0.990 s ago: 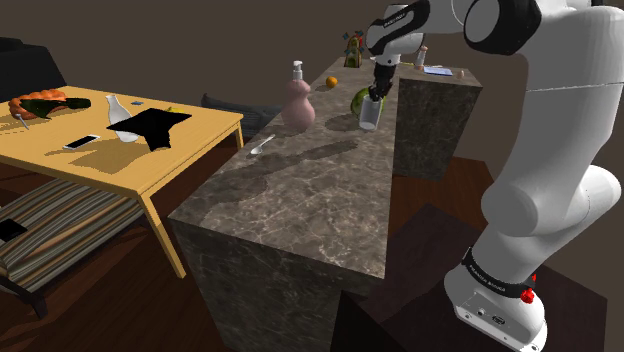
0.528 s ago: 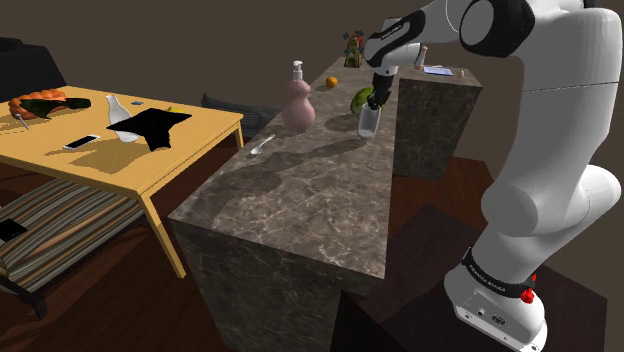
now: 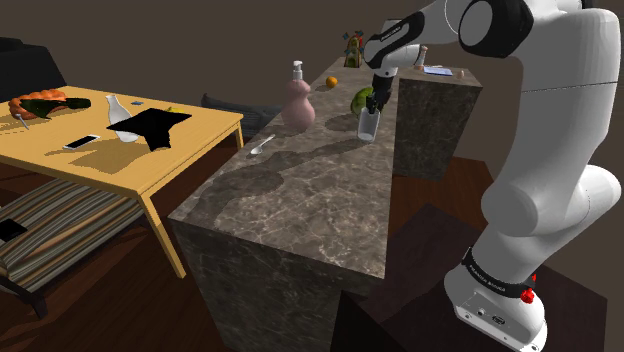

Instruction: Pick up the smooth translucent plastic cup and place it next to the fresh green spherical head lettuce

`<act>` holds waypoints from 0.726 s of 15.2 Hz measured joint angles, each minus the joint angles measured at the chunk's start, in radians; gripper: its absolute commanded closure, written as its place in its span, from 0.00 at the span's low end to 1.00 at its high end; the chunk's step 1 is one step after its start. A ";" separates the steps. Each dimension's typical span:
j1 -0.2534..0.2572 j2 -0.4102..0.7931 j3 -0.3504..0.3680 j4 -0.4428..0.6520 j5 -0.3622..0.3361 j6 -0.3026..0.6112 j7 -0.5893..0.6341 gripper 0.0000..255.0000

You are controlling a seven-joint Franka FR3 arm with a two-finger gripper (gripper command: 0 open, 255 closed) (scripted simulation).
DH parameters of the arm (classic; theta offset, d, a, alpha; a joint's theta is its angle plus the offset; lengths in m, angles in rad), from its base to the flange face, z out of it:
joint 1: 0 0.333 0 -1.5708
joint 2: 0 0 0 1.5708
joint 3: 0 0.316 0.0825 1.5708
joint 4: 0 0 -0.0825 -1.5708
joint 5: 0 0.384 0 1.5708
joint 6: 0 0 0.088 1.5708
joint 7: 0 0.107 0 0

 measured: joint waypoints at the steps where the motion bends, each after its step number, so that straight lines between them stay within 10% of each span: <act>1: 0.000 0.000 0.000 0.000 0.000 0.000 0.000 0.00; 11: 0.002 -0.047 -0.003 0.055 -0.006 -0.100 0.004 0.00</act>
